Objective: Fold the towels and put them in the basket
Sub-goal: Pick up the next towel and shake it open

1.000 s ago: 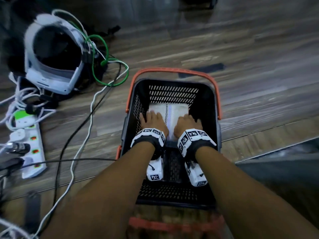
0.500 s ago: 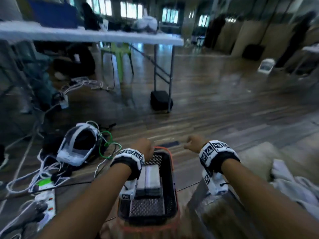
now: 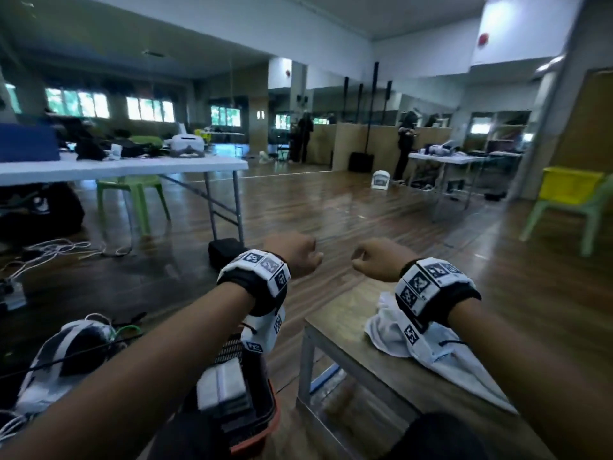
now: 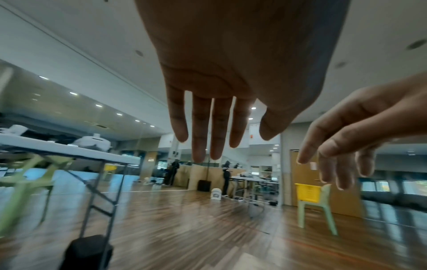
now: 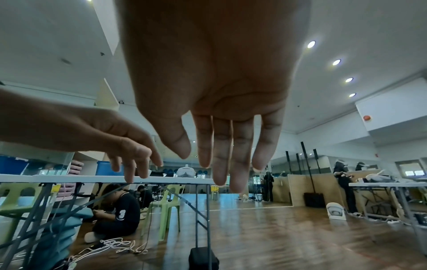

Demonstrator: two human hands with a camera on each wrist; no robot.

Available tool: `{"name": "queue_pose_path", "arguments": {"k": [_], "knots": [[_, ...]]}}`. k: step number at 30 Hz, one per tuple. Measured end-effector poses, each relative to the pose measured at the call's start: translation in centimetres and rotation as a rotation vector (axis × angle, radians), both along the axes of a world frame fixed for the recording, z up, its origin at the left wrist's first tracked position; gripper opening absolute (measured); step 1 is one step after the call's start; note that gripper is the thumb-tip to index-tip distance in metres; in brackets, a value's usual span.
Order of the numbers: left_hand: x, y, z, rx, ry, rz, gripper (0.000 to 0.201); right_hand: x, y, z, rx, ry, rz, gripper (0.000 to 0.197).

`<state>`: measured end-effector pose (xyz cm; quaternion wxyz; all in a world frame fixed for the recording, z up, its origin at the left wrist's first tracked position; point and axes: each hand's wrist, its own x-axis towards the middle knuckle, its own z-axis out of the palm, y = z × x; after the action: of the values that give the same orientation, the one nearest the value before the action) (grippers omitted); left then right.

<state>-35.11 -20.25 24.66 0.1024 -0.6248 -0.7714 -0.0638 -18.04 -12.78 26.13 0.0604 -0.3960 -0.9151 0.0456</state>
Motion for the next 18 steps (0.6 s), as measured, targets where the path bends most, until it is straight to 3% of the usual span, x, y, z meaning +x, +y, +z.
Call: {"name": "queue_pose_path", "arguments": {"k": [9,13,18], "knots": [[10.5,3.7,-1.8,-0.039,0.075,-0.268,0.042,12.5,0.8,-3.1,-0.038,0.039,-0.29,0.025],[13.5,6.0,-4.0,-0.074,0.049,-0.345,0.041,16.7,1.9,-5.9,-0.081,0.052,-0.371,0.018],[16.5,9.6,-8.0,-0.125,0.021,-0.445,0.038,20.4,3.5,-10.2,-0.157,0.024,-0.438,0.024]]}}
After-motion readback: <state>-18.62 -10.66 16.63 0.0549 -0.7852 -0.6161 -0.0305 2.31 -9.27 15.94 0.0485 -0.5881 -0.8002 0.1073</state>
